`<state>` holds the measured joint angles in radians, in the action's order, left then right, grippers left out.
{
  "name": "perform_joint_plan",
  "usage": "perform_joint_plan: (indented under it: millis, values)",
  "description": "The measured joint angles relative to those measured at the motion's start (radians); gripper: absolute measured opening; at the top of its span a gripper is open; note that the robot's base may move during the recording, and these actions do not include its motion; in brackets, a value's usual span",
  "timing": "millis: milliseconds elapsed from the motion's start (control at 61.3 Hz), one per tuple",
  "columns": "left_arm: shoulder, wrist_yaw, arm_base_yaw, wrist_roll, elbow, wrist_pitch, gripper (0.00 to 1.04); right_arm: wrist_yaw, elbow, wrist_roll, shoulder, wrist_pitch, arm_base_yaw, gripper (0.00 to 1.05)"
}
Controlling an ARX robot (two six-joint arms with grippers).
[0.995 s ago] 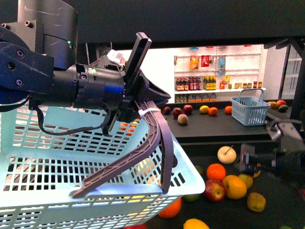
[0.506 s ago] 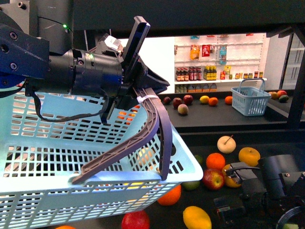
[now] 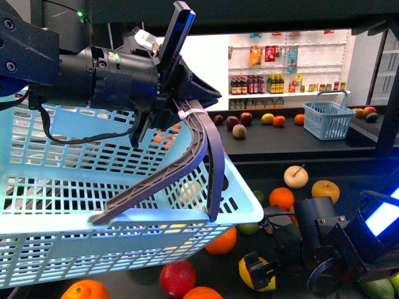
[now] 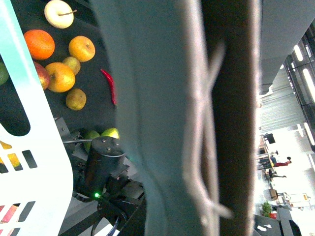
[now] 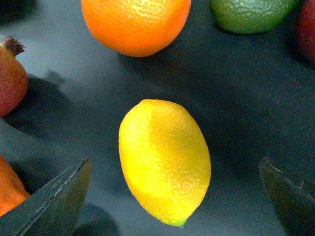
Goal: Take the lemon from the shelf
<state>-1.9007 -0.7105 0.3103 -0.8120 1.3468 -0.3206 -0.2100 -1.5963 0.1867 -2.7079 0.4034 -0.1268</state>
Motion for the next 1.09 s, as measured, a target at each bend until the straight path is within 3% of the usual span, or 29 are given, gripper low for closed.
perform_joint_plan:
  millis: [571,832,1093]
  values:
    - [0.000,0.000,0.000,0.000,0.000,0.000,0.07,0.071,-0.172,0.017,-0.142,-0.084,-0.032,1.02]
    - [0.000,0.001,0.000,0.000,0.000,0.000,0.07,0.079,-0.180,0.019,-0.156,-0.089,-0.032,0.70]
    - [0.000,0.000,0.000,0.000,0.000,0.000,0.07,0.078,-0.125,0.011,-0.130,-0.043,-0.019,0.64]
